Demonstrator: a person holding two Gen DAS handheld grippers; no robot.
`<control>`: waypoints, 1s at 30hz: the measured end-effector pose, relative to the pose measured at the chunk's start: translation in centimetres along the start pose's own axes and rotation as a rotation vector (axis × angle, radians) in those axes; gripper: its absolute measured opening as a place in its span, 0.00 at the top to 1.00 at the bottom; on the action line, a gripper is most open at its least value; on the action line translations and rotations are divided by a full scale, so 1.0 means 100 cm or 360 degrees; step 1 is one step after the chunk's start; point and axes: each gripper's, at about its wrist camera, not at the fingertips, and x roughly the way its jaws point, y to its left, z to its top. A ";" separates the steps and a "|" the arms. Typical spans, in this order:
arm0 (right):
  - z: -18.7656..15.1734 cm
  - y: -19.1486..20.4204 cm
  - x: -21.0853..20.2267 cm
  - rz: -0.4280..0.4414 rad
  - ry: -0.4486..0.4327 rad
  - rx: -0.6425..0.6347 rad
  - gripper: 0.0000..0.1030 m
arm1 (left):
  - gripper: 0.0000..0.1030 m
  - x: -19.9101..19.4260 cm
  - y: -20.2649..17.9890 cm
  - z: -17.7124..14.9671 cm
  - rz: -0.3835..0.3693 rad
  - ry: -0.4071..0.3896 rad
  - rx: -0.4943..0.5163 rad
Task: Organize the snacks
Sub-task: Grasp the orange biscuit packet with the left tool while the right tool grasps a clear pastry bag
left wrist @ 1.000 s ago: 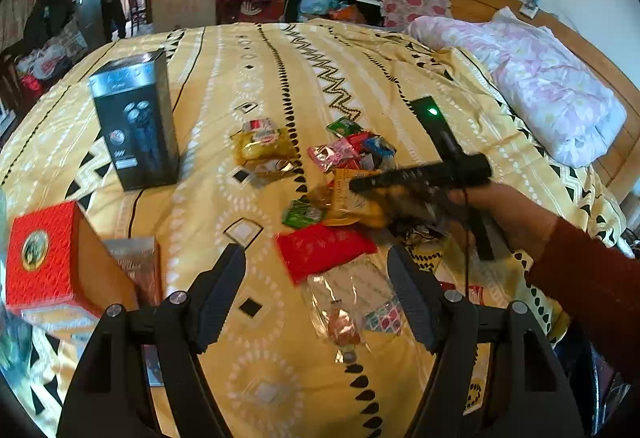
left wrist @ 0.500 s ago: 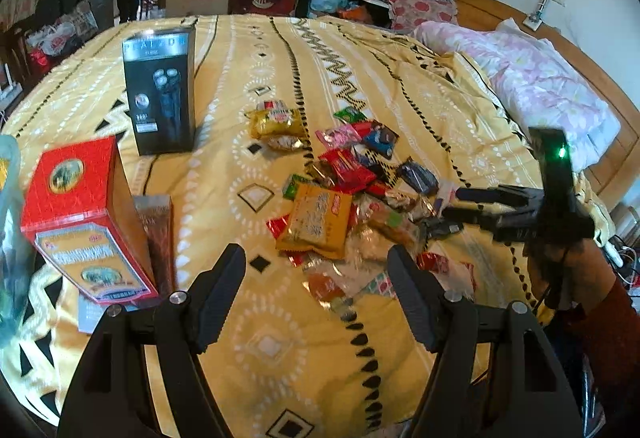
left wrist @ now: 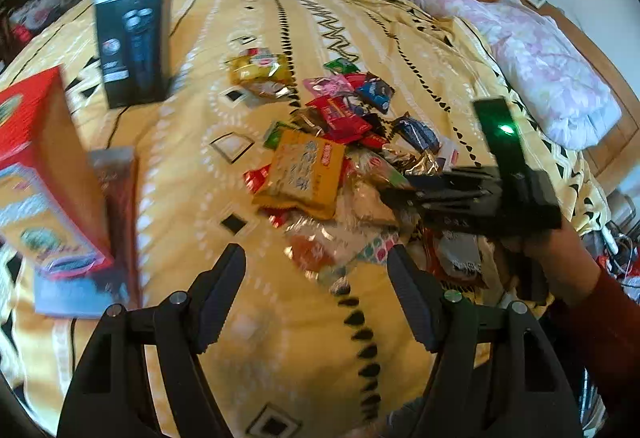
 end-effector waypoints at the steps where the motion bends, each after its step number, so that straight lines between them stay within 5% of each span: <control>1: -0.004 -0.001 -0.006 -0.0002 -0.0031 0.0035 0.65 | 0.28 0.005 0.000 0.003 -0.0007 -0.0008 0.0011; 5: -0.028 -0.016 -0.043 0.0124 -0.0238 0.0316 0.65 | 0.27 0.046 -0.002 0.026 0.0021 -0.0029 0.0110; 11: -0.064 -0.036 -0.065 0.0260 -0.0349 0.0614 0.65 | 0.27 0.105 -0.003 0.041 0.0069 0.0095 0.0188; 16: -0.072 -0.033 -0.061 0.0281 -0.0328 0.0640 0.65 | 0.25 0.120 -0.015 0.047 0.0189 0.0075 0.0334; 30: -0.066 -0.031 -0.056 0.0284 -0.0342 0.0668 0.65 | 0.25 0.130 -0.006 0.050 0.0187 0.0084 0.0269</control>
